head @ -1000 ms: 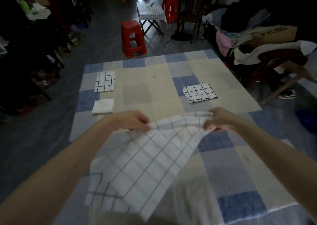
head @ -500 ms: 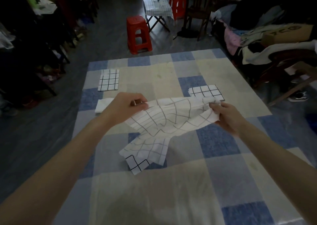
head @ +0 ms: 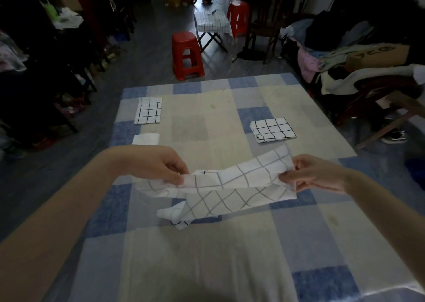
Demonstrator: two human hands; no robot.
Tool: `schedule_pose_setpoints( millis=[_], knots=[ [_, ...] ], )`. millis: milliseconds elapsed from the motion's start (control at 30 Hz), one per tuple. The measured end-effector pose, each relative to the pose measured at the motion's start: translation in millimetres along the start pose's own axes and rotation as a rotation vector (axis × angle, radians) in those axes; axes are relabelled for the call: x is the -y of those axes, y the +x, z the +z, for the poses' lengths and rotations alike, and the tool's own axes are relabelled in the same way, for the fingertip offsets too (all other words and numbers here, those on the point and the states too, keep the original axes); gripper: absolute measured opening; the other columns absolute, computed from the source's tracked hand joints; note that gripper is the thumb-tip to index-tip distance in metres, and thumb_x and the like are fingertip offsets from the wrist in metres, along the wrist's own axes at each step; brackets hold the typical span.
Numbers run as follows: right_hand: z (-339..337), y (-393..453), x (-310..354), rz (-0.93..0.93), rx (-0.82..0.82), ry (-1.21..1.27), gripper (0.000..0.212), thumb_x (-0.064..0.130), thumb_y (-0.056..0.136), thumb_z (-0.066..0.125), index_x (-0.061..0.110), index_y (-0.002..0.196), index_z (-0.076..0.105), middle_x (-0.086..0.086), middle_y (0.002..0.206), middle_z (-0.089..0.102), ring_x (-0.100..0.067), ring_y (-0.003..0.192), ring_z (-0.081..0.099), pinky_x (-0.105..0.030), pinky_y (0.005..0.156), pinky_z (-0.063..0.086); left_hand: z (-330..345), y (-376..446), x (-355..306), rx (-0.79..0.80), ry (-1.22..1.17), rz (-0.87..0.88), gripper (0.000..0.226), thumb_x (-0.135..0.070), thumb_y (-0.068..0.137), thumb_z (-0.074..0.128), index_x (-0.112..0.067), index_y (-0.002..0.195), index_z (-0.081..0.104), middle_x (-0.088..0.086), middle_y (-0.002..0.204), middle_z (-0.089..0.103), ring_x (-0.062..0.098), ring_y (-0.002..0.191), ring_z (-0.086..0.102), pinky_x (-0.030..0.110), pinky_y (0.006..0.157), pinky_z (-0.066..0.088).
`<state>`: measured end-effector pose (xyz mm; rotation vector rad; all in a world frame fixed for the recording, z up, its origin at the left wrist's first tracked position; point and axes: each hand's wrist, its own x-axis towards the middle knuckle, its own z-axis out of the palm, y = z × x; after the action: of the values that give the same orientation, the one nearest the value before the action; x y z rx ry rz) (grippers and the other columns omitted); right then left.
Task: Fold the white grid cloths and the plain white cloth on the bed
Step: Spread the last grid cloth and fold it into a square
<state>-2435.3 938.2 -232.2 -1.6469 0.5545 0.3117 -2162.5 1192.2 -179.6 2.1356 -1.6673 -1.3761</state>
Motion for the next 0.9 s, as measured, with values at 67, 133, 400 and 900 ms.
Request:
schedule_pose_setpoints(
  millis=[67,133,400,900],
  knots=[
    [3.9,-17.8,10.2,-0.015,0.068,0.016,0.019,0.008,0.083,0.063,0.012,0.098,0.073,-0.005,0.097,0.074,-0.021,0.092,0.070,-0.027,0.077,0.055,-0.9,-18.1,-8.8,0.195,-0.155,0.088,0.014,-0.018,0.088,0.062,-0.018,0.090,0.076,-0.011,0.079,0.067,0.002,0.071,0.057,0.018,0.070,0.045],
    [0.5,-35.2,17.8,-0.044,0.215,0.098,0.019,-0.002,0.082,0.065,0.012,0.083,0.077,0.001,0.080,0.073,-0.009,0.074,0.068,-0.018,0.064,0.052,-4.0,-37.8,-23.1,0.470,-0.386,0.285,0.016,-0.013,0.086,0.064,-0.023,0.089,0.076,-0.009,0.078,0.069,0.005,0.069,0.061,0.021,0.063,0.049],
    [-6.0,-13.7,20.1,0.143,-0.048,0.036,0.007,0.005,0.080,0.069,0.001,0.086,0.070,-0.009,0.071,0.067,-0.014,0.055,0.062,-0.021,0.050,0.048,-12.2,16.6,0.7,0.080,-0.195,-0.003,0.019,-0.009,0.093,0.057,-0.014,0.086,0.074,-0.006,0.079,0.067,0.010,0.077,0.059,0.021,0.069,0.043],
    [-28.3,124.9,-49.5,0.355,-0.320,-0.058,0.034,0.036,0.082,0.073,0.005,0.093,0.063,-0.002,0.057,0.042,-0.012,0.044,0.032,-0.019,0.043,0.030,0.7,169.0,90.6,-0.674,0.363,-0.466,0.019,-0.031,0.091,0.055,-0.027,0.101,0.071,0.003,0.110,0.064,0.028,0.102,0.062,0.031,0.078,0.047]
  ],
)
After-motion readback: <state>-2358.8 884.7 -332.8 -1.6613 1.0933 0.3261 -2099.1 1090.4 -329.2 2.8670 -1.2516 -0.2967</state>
